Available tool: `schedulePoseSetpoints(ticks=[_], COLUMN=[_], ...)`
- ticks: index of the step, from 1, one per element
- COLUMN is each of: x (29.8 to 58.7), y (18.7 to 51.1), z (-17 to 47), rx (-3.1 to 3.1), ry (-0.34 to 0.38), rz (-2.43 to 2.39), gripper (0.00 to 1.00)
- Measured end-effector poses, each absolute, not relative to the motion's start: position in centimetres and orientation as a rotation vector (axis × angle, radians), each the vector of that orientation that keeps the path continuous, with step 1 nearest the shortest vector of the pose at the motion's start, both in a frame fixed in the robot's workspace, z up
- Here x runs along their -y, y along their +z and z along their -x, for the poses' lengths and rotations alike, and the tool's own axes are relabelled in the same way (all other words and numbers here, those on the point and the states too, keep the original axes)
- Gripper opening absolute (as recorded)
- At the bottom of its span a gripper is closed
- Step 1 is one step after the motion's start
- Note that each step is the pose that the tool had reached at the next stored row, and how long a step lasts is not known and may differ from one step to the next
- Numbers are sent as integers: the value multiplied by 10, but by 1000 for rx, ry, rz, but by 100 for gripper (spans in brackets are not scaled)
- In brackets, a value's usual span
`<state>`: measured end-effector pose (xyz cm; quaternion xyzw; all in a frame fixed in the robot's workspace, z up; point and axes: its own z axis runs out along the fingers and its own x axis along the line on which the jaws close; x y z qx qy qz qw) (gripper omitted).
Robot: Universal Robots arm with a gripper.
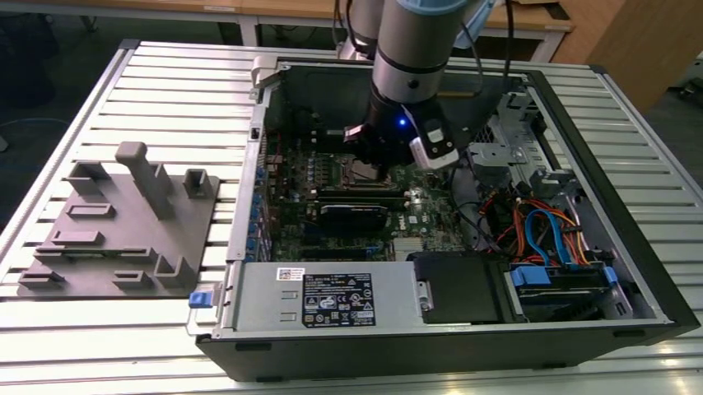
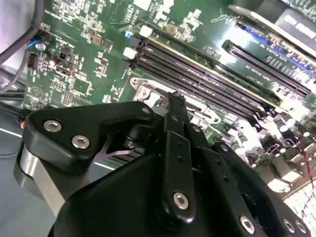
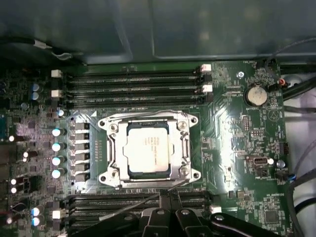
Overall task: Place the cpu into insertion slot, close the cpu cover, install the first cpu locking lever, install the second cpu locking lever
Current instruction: 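Install the second cpu locking lever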
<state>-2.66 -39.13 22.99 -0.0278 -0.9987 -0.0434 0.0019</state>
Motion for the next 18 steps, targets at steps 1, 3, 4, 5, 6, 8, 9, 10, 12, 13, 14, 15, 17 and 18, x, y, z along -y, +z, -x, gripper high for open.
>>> schedulePoseSetpoints(ticks=[1,3,4,5,6,8,9,10,12,13,14,15,17,18], x=[391,392,392,392,393,394,395,396,399,401,402,403,405,405], y=[230,230,230,230,230,230,230,230,230,230,230,230,230,229], z=[28,32,33,34,34,34,34,34,34,34,35,35,38,40], rx=[3133,3132,3132,3132,3131,3129,3127,3125,3123,3122,3122,3121,3120,3119], ry=[-139,-143,-144,-145,-146,-163,-175,-188,-204,-207,-209,-212,-220,-224], rz=[87,87,87,87,87,87,87,87,87,87,87,87,87,87], gripper=[10,10,10,10,10,10,10,10,10,10,10,10,10,10])
